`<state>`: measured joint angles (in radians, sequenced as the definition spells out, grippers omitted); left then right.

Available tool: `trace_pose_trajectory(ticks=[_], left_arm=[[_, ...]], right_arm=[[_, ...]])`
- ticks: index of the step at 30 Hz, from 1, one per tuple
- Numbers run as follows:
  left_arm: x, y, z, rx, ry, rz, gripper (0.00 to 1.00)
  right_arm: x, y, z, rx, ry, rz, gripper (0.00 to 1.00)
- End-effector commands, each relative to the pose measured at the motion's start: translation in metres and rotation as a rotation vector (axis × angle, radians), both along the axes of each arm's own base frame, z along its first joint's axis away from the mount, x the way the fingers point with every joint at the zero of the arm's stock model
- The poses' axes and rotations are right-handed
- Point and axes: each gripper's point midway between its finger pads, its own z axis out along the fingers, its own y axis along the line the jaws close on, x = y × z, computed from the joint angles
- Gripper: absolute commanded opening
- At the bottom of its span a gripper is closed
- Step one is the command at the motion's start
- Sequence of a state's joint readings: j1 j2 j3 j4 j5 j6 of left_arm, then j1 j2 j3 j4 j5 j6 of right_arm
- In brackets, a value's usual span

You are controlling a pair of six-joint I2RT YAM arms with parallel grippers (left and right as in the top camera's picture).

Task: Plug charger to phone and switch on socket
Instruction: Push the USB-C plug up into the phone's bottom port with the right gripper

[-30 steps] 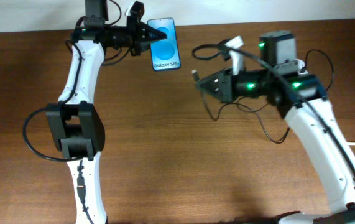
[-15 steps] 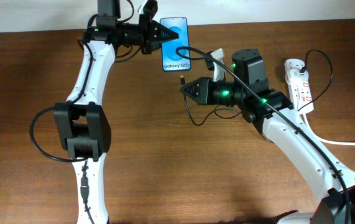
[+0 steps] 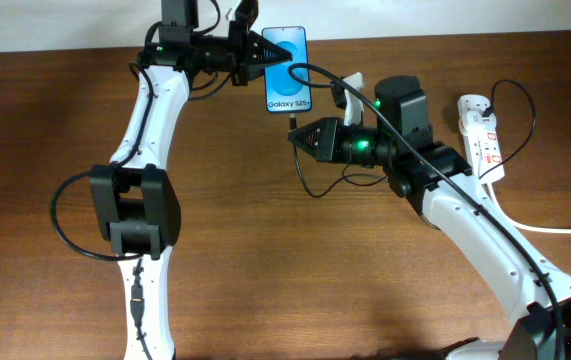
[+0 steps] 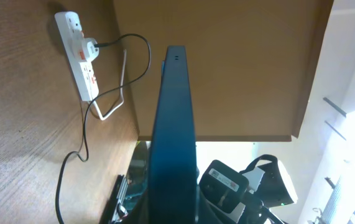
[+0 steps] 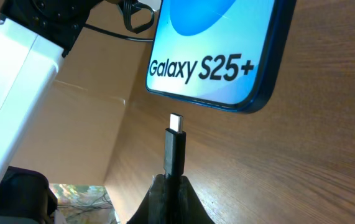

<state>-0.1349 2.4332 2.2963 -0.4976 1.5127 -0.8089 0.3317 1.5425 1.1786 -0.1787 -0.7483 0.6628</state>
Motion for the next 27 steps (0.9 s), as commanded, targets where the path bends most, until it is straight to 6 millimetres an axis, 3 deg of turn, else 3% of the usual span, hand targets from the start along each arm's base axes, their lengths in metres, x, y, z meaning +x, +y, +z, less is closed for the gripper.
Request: trace_pose_trajectory(ticks=[1, 8, 11, 15, 27], left_arm=[[-0.008, 0.0, 0.015, -0.03, -0.029, -0.039, 0.0], [-0.008, 0.0, 0.015, -0.03, -0.029, -0.039, 0.0], [-0.008, 0.0, 0.015, -0.03, -0.03, -0.038, 0.0], [-0.007, 0.0, 0.015, -0.03, -0.03, -0.038, 0.0], [-0.008, 0.0, 0.015, -0.032, -0.029, -0.041, 0.0]], right_arm=[[0.002, 0.003, -0.002, 0.014, 0.017, -0.004, 0.04], [0.004, 0.011, -0.018, 0.04, 0.094, 0.012, 0.04], [0.001, 0.017, -0.005, 0.088, 0.066, 0.057, 0.04], [-0.005, 0.019, -0.002, 0.115, 0.097, 0.087, 0.04], [0.007, 0.003, -0.002, 0.119, 0.098, 0.035, 0.04]])
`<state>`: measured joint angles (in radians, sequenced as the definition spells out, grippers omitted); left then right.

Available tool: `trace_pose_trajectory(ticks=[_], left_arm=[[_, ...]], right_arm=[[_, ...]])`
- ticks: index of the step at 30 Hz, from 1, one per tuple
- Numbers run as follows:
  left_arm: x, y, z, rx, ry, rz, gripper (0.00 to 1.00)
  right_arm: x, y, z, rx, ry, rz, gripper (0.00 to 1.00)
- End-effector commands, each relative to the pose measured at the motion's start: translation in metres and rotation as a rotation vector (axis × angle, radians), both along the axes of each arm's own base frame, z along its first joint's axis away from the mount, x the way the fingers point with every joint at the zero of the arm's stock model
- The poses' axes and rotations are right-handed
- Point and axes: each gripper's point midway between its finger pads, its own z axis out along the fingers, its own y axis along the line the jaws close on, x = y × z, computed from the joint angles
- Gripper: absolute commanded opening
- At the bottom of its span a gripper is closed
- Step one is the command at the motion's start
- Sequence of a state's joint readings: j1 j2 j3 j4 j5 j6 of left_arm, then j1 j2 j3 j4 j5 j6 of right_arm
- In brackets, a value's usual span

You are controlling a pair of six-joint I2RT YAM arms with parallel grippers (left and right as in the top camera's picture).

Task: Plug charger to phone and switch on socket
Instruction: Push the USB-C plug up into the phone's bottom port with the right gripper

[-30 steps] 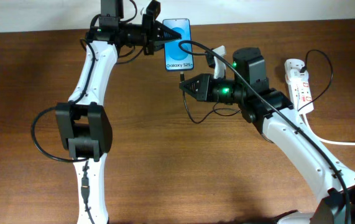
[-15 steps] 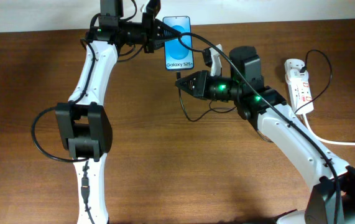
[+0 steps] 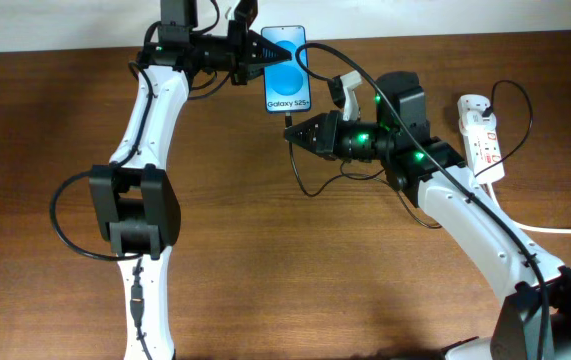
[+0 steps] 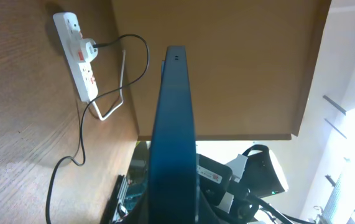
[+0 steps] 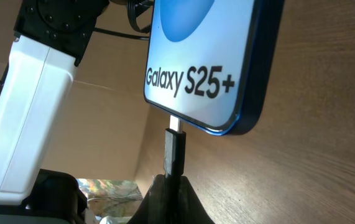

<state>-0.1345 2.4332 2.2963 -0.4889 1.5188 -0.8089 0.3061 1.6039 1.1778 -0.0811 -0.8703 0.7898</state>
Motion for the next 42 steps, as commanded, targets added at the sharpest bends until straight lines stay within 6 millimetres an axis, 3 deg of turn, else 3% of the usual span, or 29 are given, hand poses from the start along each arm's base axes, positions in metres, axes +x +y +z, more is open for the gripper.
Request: trace_pose_trajectory(ticks=[1, 16, 25, 33, 38, 42], left_arm=[[-0.008, 0.0, 0.014, -0.027, -0.021, -0.037, 0.0], [-0.014, -0.01, 0.015, -0.034, -0.02, -0.065, 0.0], [-0.01, -0.003, 0.015, -0.037, -0.046, -0.051, 0.0], [-0.01, -0.002, 0.015, -0.037, -0.045, -0.049, 0.0], [-0.01, -0.002, 0.015, -0.037, -0.045, -0.049, 0.0], [-0.01, -0.002, 0.015, -0.037, -0.045, -0.049, 0.0]], right_arm=[[0.002, -0.003, 0.0, 0.003, 0.001, -0.008, 0.04], [0.02, -0.009, 0.003, -0.043, -0.111, -0.072, 0.04], [-0.002, -0.002, -0.003, -0.014, -0.025, 0.024, 0.04], [-0.005, 0.0, -0.001, -0.001, -0.023, 0.045, 0.04], [0.007, -0.019, -0.001, -0.002, -0.023, -0.006, 0.04], [0.008, -0.02, -0.001, -0.004, -0.024, -0.01, 0.04]])
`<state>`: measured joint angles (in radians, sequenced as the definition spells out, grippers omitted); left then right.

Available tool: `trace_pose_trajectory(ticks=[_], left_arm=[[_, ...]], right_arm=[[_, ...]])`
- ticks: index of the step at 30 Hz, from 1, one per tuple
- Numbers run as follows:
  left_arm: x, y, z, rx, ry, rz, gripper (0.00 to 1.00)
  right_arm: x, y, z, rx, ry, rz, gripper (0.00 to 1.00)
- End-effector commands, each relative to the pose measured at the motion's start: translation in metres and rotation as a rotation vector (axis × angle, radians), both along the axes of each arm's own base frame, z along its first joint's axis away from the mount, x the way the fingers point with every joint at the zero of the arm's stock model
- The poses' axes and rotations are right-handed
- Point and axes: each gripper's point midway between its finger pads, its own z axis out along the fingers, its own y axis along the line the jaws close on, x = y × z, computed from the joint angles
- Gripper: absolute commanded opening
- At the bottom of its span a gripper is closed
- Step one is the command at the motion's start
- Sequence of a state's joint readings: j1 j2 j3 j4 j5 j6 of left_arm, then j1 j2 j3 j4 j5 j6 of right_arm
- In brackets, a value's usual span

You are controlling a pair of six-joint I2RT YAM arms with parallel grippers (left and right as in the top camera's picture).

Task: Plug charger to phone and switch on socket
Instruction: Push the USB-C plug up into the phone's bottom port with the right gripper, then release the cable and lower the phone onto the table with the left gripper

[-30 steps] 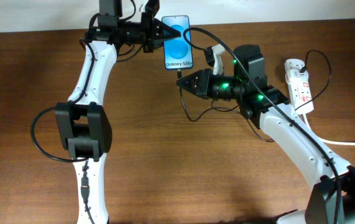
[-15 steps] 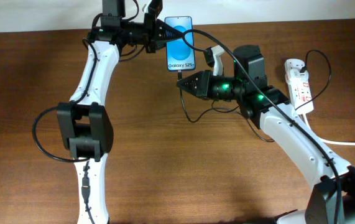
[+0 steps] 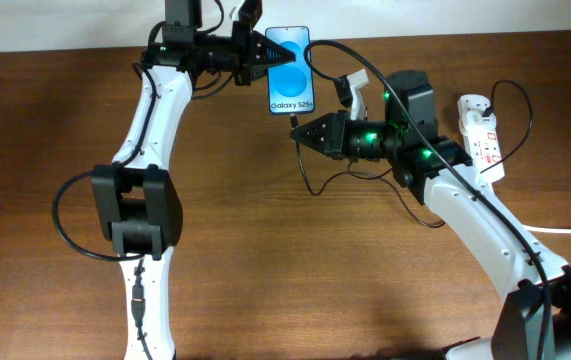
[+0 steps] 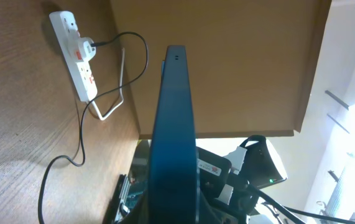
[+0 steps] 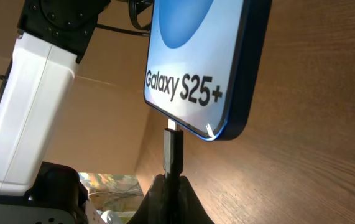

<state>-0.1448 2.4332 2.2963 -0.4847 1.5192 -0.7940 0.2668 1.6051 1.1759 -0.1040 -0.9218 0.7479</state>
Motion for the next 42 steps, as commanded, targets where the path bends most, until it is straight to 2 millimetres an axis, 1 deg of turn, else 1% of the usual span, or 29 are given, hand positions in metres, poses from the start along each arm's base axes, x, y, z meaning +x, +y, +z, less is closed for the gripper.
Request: trace_pose_trajectory(ticks=[1, 4, 6, 9, 18, 22, 26, 29, 32, 37, 38, 40, 41, 42], left_arm=[[-0.008, 0.004, 0.015, -0.034, -0.024, -0.039, 0.0], [-0.008, 0.002, 0.015, -0.034, -0.023, -0.043, 0.0], [-0.01, 0.0, 0.015, -0.034, -0.016, -0.047, 0.0], [-0.012, -0.005, 0.015, -0.033, -0.015, -0.057, 0.0], [-0.021, -0.021, 0.015, -0.034, -0.015, -0.089, 0.0], [-0.023, -0.024, 0.015, -0.034, -0.014, -0.096, 0.0], [-0.024, -0.026, 0.014, -0.033, -0.01, -0.1, 0.0], [-0.025, -0.028, 0.014, -0.033, -0.01, -0.102, 0.0], [-0.027, -0.03, 0.013, -0.031, 0.004, -0.107, 0.0], [-0.027, -0.03, 0.013, -0.031, 0.004, -0.107, 0.0], [-0.025, -0.027, 0.013, -0.031, 0.004, -0.1, 0.0], [-0.02, -0.019, 0.013, -0.031, 0.003, -0.085, 0.0], [-0.017, -0.014, 0.013, -0.031, 0.003, -0.073, 0.0], [-0.014, -0.007, 0.013, -0.03, 0.002, -0.058, 0.0]], right_arm=[[0.008, -0.008, 0.0, -0.008, -0.022, -0.029, 0.04], [0.008, -0.008, 0.0, -0.009, -0.022, -0.029, 0.04], [0.012, -0.01, -0.001, -0.021, -0.03, -0.052, 0.04], [0.015, -0.01, 0.003, -0.016, -0.051, -0.061, 0.04], [0.024, -0.014, 0.003, -0.029, -0.059, -0.115, 0.04], [0.029, -0.016, 0.005, -0.029, -0.074, -0.136, 0.04], [0.039, -0.033, 0.006, -0.031, -0.08, -0.18, 0.04], [0.043, -0.033, 0.006, -0.036, -0.094, -0.196, 0.04], [0.049, -0.035, 0.011, -0.028, -0.122, -0.218, 0.04], [0.046, -0.033, 0.012, -0.02, -0.12, -0.199, 0.04], [0.044, -0.033, 0.008, -0.026, -0.097, -0.196, 0.05], [0.038, -0.031, 0.004, -0.023, -0.067, -0.172, 0.13], [0.034, -0.028, 0.005, -0.012, -0.058, -0.146, 0.21], [0.031, -0.026, 0.006, -0.003, -0.056, -0.128, 0.32]])
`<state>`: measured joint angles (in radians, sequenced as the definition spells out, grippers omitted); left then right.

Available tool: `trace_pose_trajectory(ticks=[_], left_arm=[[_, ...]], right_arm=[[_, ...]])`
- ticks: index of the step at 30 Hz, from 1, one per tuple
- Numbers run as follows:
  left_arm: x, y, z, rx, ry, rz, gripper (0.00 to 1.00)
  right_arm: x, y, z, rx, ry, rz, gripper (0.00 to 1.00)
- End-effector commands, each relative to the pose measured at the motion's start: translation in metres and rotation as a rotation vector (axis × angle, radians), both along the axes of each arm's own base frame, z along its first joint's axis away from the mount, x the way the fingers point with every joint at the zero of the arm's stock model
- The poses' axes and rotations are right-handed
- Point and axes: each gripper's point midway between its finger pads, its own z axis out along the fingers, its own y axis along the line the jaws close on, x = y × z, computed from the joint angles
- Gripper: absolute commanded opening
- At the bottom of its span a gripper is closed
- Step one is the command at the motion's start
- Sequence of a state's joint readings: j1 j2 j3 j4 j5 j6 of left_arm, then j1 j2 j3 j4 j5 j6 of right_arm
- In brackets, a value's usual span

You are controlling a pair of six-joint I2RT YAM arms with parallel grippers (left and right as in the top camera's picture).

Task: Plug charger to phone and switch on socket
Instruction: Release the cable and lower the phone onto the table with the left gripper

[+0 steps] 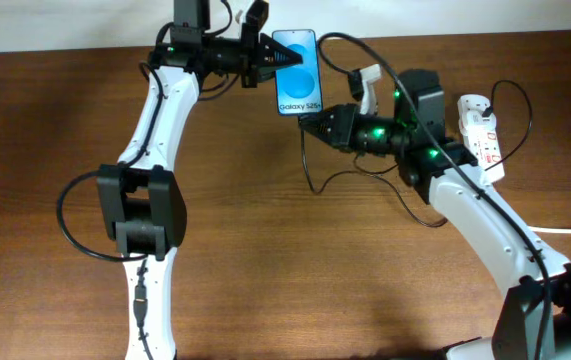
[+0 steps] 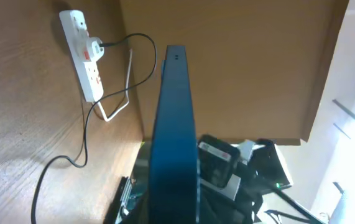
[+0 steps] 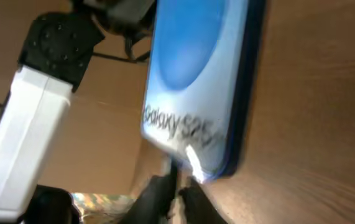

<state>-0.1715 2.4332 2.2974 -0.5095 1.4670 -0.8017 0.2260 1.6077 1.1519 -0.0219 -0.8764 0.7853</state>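
The blue phone (image 1: 298, 72) with a lit "Galaxy S25+" screen (image 3: 193, 93) is held off the table by my left gripper (image 1: 268, 60), which is shut on its side. It shows edge-on in the left wrist view (image 2: 176, 124). My right gripper (image 1: 312, 122) is at the phone's bottom edge. Its fingers (image 3: 197, 198) stand slightly parted. The black charger plug (image 3: 172, 167) reaches up to the phone's bottom edge; blur hides whether it is seated. The white power strip (image 1: 480, 130) lies at the far right, the charger's adapter (image 2: 93, 48) plugged into it.
The black charger cable (image 1: 317, 182) loops on the brown table (image 1: 265, 260) below the right gripper and runs to the strip. A white mains lead (image 1: 565, 231) leaves the strip to the right. The table's far edge is just behind the phone.
Phone and both grippers have shifted slightly right. The right gripper's fingers, then shut on the plug, now stand apart. The plug is at the phone's bottom edge. The right wrist view is blurred.
At first the plug, gripped by my right gripper, sat a short way below the phone held by my left gripper. Then its tip was at the phone's bottom edge, and stayed there. Now the right fingers are parted with the plug against the phone.
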Motion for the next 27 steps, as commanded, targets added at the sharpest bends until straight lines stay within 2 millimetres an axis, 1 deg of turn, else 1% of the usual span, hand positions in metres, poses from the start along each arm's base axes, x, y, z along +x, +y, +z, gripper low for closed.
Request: trace_pose_trajectory(ticks=[1, 2, 3, 4, 6, 8, 11, 12, 13, 14, 15, 16, 18, 20, 21, 23, 25, 27], left_arm=[[-0.009, 0.013, 0.019, -0.062, -0.024, -0.056, 0.0], [-0.005, 0.017, 0.018, -0.055, -0.028, -0.037, 0.0], [-0.002, 0.022, 0.017, -0.053, -0.042, -0.023, 0.0], [0.001, 0.028, 0.016, -0.057, -0.085, -0.013, 0.0], [0.001, 0.031, 0.01, -0.063, -0.149, -0.013, 0.0], [0.001, 0.031, -0.005, -0.062, -0.19, -0.011, 0.0], [0.007, 0.032, -0.064, 0.044, -0.091, 0.069, 0.0], [0.007, 0.033, -0.089, 0.101, -0.035, 0.103, 0.0], [0.006, 0.036, -0.111, 0.165, 0.027, 0.136, 0.0], [0.003, 0.039, -0.128, 0.222, 0.053, 0.156, 0.0], [-0.001, 0.045, -0.149, 0.327, 0.077, 0.181, 0.0], [-0.006, 0.052, -0.164, 0.408, 0.093, 0.191, 0.0], [-0.013, 0.058, -0.175, 0.473, 0.112, 0.186, 0.0], [-0.025, 0.065, -0.188, 0.552, 0.103, 0.157, 0.0], [-0.032, 0.073, -0.198, 0.623, 0.094, 0.14, 0.0], [-0.041, 0.085, -0.212, 0.73, 0.058, 0.104, 0.0], [-0.041, 0.088, -0.215, 0.751, -0.012, 0.073, 0.0], [-0.034, 0.09, -0.217, 0.769, -0.046, 0.086, 0.0]], right_arm=[[0.009, -0.007, 0.008, -0.003, -0.029, -0.026, 0.4], [0.008, -0.006, 0.008, 0.0, -0.028, -0.019, 0.49], [0.007, -0.006, 0.009, 0.004, -0.028, -0.012, 0.53], [0.007, -0.005, 0.009, 0.004, -0.029, -0.008, 0.62], [0.007, -0.007, 0.008, 0.003, -0.026, -0.012, 0.67], [0.009, -0.015, 0.001, -0.02, -0.016, -0.024, 0.67], [0.01, -0.035, -0.021, -0.092, 0.046, -0.075, 0.67], [0.009, -0.037, -0.027, -0.11, 0.068, -0.089, 0.68], [0.008, -0.039, -0.031, -0.134, 0.068, -0.09, 0.68], [0.006, -0.04, -0.034, -0.147, 0.07, -0.085, 0.68], [0.005, -0.042, -0.039, -0.165, 0.091, -0.097, 0.67], [0.004, -0.043, -0.042, -0.17, 0.101, -0.1, 0.68], [0.003, -0.045, -0.046, -0.188, 0.112, -0.109, 0.67], [-0.001, -0.046, -0.051, -0.207, 0.123, -0.099, 0.68], [-0.002, -0.046, -0.052, -0.213, 0.127, -0.094, 0.68], [-0.005, -0.047, -0.055, -0.222, 0.137, -0.087, 0.68], [-0.006, -0.047, -0.056, -0.226, 0.135, -0.084, 0.68], [-0.008, -0.046, -0.058, -0.236, 0.133, -0.073, 0.68]])
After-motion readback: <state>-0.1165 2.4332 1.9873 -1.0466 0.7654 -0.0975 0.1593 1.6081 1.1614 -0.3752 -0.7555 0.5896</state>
